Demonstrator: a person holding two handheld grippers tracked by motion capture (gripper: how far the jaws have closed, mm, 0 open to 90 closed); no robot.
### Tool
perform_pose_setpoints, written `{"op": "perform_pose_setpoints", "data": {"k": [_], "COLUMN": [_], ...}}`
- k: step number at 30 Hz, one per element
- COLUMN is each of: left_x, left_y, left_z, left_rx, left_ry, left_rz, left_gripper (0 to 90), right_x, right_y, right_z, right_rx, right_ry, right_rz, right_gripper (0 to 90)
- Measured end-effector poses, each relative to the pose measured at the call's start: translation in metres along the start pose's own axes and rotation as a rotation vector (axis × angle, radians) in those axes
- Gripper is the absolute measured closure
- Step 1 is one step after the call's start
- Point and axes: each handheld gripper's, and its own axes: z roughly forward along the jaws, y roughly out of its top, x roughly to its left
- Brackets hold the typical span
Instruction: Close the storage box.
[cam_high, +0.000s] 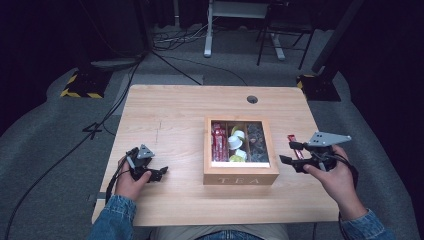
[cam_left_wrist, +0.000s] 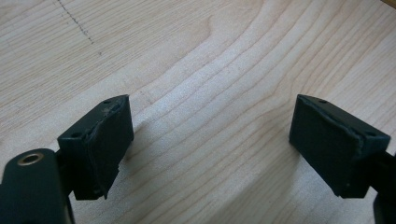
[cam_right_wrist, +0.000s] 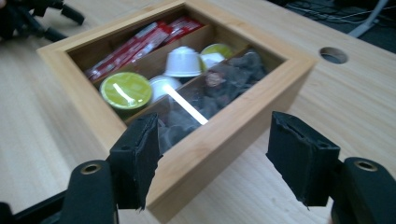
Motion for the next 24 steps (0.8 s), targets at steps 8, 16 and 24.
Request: {"op": "perform_pose_setpoints", "data": {"k": [8,16,24], "left_x": [0.0,0.0,0.001], "left_y": [0.0,0.0,0.001], "left_z": [0.0,0.0,0.001], "left_rx": [-0.002,-0.002,0.002], "left_ry": [0.0,-0.001,-0.005], "left_rz": [0.001,0.001,0.001], "left_gripper": [14.0,14.0,13.9], "right_x": [-0.035,-0.063,-0.074], "right_y": [-0.008,-0.03,-0.066], "right_z": [-0.019,-0.034,-0.035], "right_rx": [-0.009,0.043,0.168], "right_ry": [-0.094,-0.18,-0.211], "right_rz": [0.082,0.161,0.225], "right_gripper": [33.5,27.9,25.0]}}
